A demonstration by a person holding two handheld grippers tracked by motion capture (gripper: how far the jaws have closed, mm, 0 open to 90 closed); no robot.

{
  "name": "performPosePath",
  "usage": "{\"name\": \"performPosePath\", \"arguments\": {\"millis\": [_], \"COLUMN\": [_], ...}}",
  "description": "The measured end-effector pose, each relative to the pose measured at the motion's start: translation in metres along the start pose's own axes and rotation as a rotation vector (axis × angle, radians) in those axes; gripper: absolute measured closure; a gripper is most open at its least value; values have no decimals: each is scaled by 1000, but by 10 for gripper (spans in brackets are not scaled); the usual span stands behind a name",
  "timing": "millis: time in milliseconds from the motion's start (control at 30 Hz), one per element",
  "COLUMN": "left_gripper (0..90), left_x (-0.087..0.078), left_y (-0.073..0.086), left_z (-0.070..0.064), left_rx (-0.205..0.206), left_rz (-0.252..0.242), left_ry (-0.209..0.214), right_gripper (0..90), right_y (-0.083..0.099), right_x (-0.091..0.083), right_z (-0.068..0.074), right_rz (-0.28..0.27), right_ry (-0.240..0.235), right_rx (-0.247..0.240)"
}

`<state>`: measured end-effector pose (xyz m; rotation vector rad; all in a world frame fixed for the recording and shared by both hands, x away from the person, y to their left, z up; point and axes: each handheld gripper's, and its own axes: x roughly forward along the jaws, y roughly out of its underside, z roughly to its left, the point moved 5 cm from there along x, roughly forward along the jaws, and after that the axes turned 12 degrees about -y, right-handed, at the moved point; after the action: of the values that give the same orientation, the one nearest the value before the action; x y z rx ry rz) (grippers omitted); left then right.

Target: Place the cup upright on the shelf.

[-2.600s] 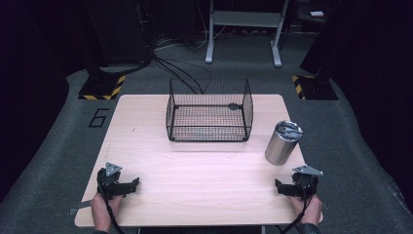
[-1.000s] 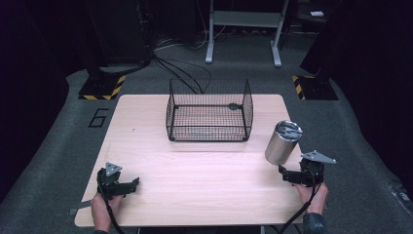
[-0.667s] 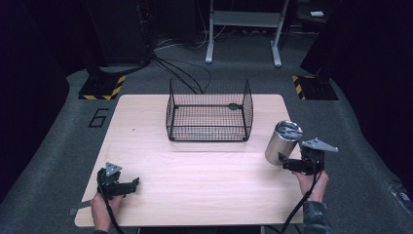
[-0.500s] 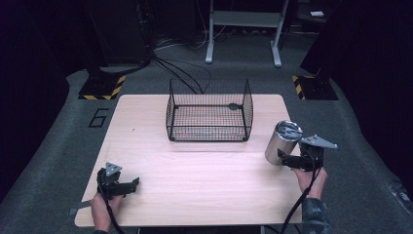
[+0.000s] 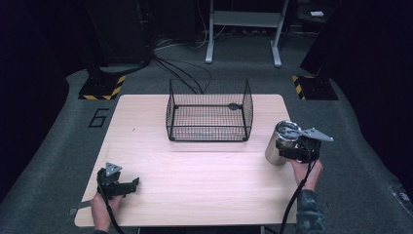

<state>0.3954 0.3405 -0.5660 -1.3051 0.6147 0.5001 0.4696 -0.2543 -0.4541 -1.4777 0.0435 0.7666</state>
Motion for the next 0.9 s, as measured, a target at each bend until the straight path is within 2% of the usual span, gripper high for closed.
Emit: {"name": "performPosePath", "arguments": {"millis": [33, 67, 433, 500, 600, 900], "left_gripper": [40, 40, 40, 40, 40, 40], "left_x": [0, 0, 0, 0, 0, 0], "left_y": [0, 0, 0, 0, 0, 0], "left_z": [-1, 0, 0, -1, -1, -1], "left_rx": [-14, 1, -1, -13, -11, -11], "left_rz": [-3, 1, 0, -4, 0, 1], "left_ry": [0, 0, 0, -2, 1, 1], "right_gripper": [0, 0, 0, 0, 0, 20], "right_y": [0, -2, -11, -11, -11, -11], "right_x": [1, 3, 12, 13, 15, 16], "right_z": [-1, -3, -1, -1, -1, -2], "right_rz": [1, -6, -21, -20, -25, -43], "right_ry": [-2, -3, -12, -9, -8, 4], "right_rx": [16, 13, 3, 3, 15, 7]}}
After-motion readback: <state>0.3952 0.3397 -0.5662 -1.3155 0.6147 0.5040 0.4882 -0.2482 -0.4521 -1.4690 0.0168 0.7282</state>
